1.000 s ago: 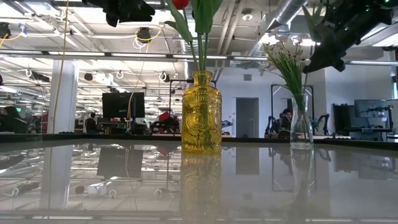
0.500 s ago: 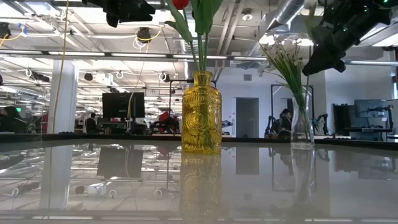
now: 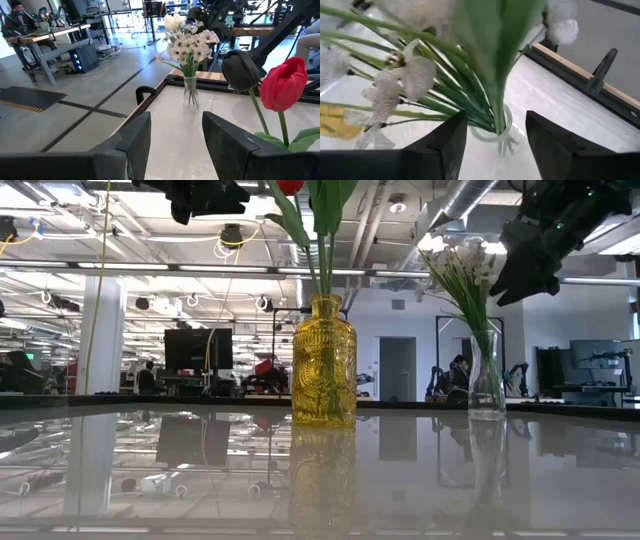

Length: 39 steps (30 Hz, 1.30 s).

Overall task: Sort flowers into vase by color
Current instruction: Return to Home Position

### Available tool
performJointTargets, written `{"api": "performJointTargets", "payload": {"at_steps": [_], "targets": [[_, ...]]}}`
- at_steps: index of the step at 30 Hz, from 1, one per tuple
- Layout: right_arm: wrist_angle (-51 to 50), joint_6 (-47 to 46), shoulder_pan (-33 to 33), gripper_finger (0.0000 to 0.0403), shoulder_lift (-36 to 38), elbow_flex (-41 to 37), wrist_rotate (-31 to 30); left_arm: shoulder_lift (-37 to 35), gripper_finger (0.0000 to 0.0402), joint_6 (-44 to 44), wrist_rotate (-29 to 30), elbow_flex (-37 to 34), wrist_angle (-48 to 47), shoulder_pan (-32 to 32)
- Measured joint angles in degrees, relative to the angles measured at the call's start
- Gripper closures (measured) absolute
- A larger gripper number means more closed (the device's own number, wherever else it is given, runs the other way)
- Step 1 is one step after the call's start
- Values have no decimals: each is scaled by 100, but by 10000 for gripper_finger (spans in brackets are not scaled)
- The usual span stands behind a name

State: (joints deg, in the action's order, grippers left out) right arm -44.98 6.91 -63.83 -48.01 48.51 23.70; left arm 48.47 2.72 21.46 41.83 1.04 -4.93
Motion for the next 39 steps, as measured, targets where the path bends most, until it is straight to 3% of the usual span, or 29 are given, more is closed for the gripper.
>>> {"api": "performJointTargets", "payload": {"at_steps": [12, 25, 33, 39], "targets": [[-1341, 221, 0, 164, 2, 825, -2, 0, 233, -45, -24, 2, -11, 0], [-2700, 214, 84, 164, 208, 1058, 22, 0, 233, -512, -627, 4, -318, 6], [-2824, -620, 941, 164, 588, 1058, 42, 2, 233, -1067, -426, -31, -1191, 487], [-2430, -1675, 2026, 164, 1107, 891, 43, -15, 233, -1609, -138, -812, -823, 1242]]}}
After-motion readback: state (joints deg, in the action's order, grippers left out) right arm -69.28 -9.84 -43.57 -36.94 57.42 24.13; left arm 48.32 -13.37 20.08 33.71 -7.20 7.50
